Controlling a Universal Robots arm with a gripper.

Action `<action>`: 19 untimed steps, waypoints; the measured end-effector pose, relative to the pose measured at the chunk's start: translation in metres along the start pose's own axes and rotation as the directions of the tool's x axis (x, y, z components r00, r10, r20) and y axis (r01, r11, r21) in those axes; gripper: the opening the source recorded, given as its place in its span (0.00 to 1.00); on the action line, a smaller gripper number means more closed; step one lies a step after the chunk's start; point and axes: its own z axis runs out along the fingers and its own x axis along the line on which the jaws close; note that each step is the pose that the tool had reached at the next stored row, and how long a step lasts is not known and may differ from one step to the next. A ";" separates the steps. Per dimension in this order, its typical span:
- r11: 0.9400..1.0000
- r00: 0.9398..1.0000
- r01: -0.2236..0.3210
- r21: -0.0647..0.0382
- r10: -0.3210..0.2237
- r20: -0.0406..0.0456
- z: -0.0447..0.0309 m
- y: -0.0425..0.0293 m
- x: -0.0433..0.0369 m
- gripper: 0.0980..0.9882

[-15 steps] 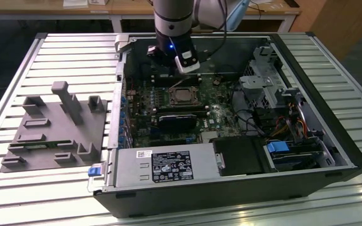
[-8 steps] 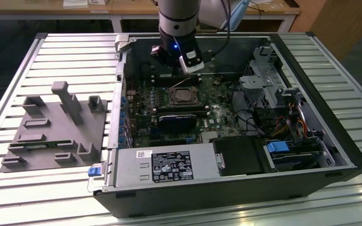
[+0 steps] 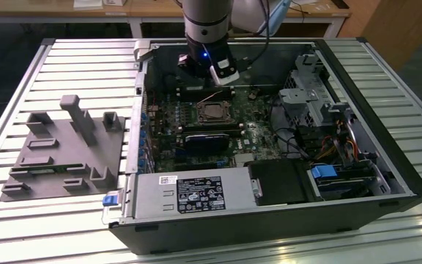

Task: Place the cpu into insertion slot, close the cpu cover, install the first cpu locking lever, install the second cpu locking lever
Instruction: 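Install the first cpu locking lever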

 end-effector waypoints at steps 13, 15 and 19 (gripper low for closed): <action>1.000 0.998 0.019 -0.013 -0.018 0.067 0.0123 -0.0051 0.0046 0.01; 1.000 0.998 0.019 -0.013 -0.018 0.068 0.0157 -0.0061 0.0048 0.01; 1.000 0.997 0.019 -0.013 -0.018 0.068 0.0224 -0.0081 0.0052 0.01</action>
